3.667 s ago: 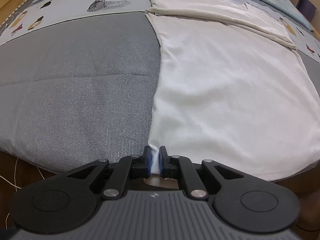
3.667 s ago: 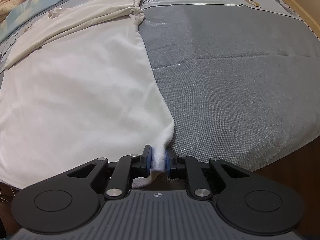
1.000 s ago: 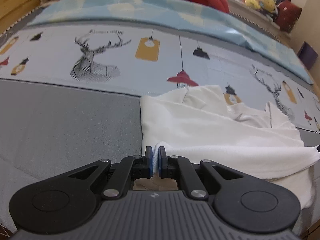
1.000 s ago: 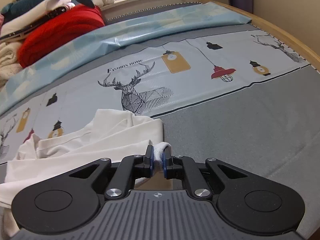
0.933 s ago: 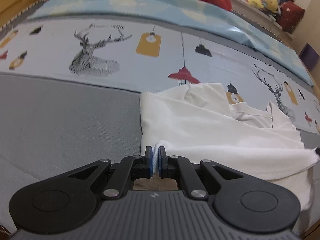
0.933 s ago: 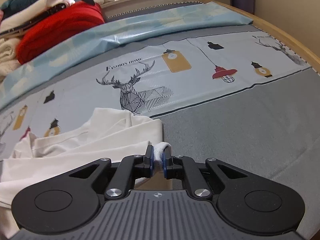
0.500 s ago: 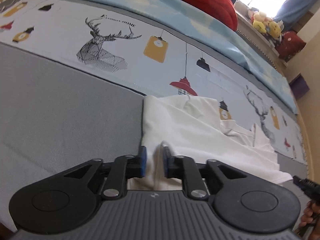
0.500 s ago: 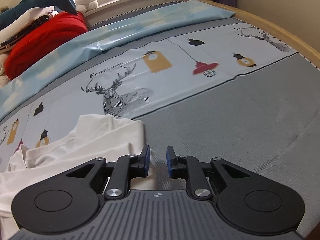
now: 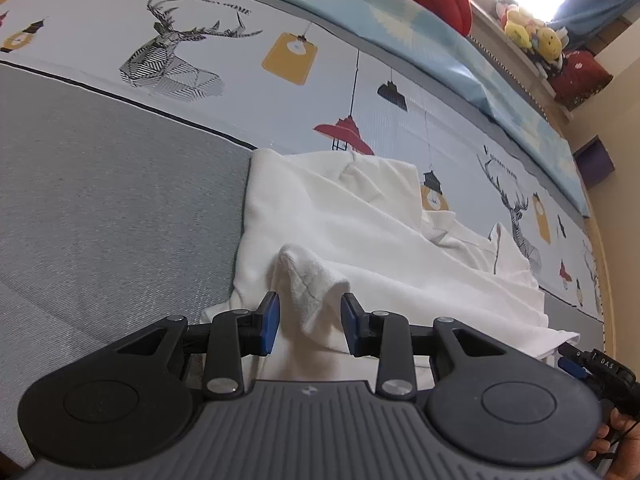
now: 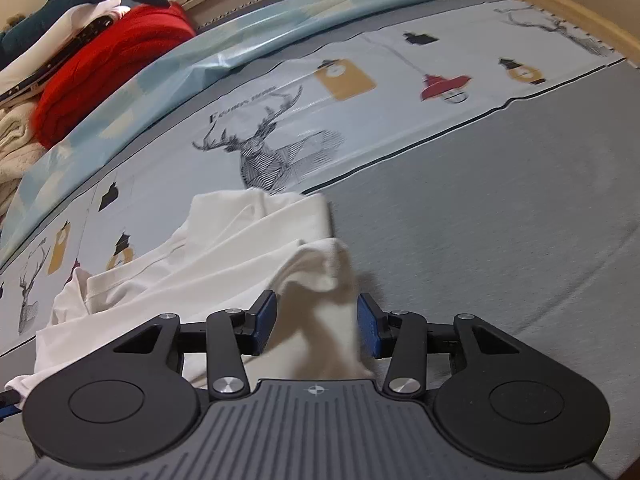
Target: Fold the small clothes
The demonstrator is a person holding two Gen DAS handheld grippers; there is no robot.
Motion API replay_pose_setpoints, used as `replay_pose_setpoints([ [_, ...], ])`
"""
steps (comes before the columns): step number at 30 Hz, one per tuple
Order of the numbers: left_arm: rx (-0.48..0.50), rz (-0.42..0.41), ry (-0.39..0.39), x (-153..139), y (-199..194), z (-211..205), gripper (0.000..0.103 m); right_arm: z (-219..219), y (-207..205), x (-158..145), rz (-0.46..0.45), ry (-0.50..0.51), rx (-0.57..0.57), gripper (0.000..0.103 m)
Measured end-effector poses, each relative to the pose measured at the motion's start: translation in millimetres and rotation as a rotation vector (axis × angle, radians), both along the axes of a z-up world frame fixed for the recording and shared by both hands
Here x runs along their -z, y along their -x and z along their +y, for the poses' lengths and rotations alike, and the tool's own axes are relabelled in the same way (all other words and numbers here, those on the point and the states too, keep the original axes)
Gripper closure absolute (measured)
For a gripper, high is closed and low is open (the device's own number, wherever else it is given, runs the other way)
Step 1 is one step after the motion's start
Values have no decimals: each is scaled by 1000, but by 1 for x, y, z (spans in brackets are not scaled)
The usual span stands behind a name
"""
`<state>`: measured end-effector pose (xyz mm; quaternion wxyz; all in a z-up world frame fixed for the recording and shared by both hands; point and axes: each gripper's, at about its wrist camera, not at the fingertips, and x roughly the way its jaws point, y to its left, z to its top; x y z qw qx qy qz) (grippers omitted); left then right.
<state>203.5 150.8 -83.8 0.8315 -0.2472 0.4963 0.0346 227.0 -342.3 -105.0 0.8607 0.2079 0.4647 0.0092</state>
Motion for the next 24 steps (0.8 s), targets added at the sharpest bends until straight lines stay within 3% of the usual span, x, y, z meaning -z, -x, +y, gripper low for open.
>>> replay_pose_setpoints([
  [5,-1,10,-14,6,-11,-8,69,15,-9,4,11,23,-16,57],
  [6,-3,13,-25,7,-14,-9,82,17,-10,5,13,26,-17,61],
  [7,-5,18,-34,9,-17,-10,92,18,-11,5,12,24,-16,80],
  [9,-16,17,-50,10,-22,-10,99,21,-13,5,-2,29,-12,102],
  [18,-59,-89,-35,-1,-35,2,99,23,-23,-8,-141,57,57,102],
  [24,-96,-202,-8,-17,-34,9,96,6,-22,-22,-253,20,209,99],
])
